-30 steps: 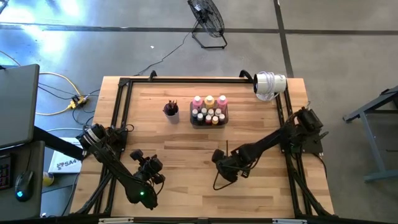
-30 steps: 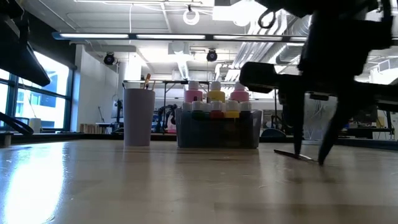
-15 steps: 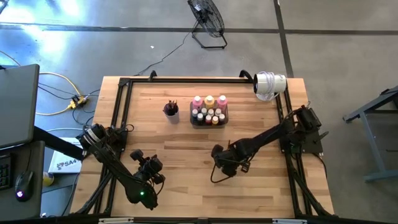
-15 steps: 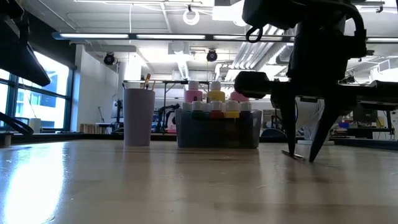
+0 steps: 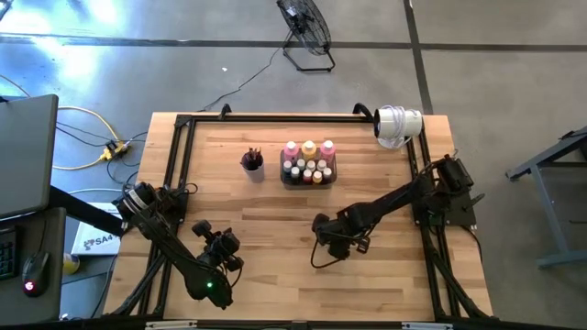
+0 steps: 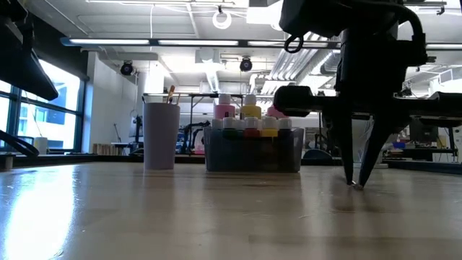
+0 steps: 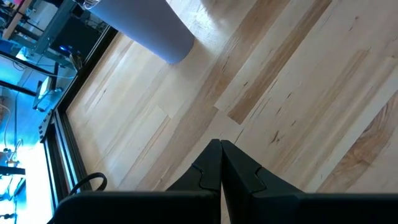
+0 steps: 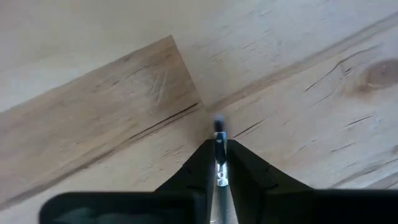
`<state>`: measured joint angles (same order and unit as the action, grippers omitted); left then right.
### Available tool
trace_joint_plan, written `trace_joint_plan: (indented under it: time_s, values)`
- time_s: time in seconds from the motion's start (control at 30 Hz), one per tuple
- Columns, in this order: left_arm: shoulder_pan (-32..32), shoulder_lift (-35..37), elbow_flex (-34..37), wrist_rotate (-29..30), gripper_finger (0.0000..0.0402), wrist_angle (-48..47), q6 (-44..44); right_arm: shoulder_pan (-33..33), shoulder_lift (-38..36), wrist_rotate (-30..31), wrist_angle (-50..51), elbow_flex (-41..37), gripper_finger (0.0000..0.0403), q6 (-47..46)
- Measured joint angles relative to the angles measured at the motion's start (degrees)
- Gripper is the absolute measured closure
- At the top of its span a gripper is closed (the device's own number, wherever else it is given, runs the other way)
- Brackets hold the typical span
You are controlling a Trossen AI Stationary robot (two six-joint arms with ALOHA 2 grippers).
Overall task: Pick & Place Paint Supplies
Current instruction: Put the silver paint brush into the purple cup
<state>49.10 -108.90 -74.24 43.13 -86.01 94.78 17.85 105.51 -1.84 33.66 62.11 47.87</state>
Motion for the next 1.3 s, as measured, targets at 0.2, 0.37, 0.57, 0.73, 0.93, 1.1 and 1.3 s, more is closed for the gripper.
trace_joint_plan:
  time_s: [0.2,0.37,0.57,0.73,0.93,1.1,1.3]
  values:
    - [0.0,0.0,0.0,0.0,0.0402,0.2,0.0,-0.3,0.0,-1.9,-0.1,0.0,0.0385,-1.6]
    - [0.0,0.0,0.0,0.0,0.0402,0.2,0.0,-0.3,0.0,-2.8,0.0,0.0,0.0395,-4.8]
    - [0.0,0.0,0.0,0.0,0.0402,0.2,0.0,-0.2,0.0,-4.3,-1.5,0.0,0.0399,-9.4]
    - [0.0,0.0,0.0,0.0,0.0402,0.2,0.0,-0.2,-0.1,-4.6,-2.6,0.0,0.04,-12.0]
    - [0.0,0.0,0.0,0.0,0.0402,0.2,0.0,-0.4,-2.5,-4.2,-4.1,0.0,0.04,-14.3]
    - [0.0,0.0,0.0,0.0,0.0402,0.5,-0.3,-1.3,-6.3,-4.0,-4.7,-0.1,0.0401,-15.5]
    - [0.0,0.0,0.0,0.0,0.0402,0.6,-0.3,-2.7,-10.5,-3.5,-6.7,0.0,0.0401,-19.2]
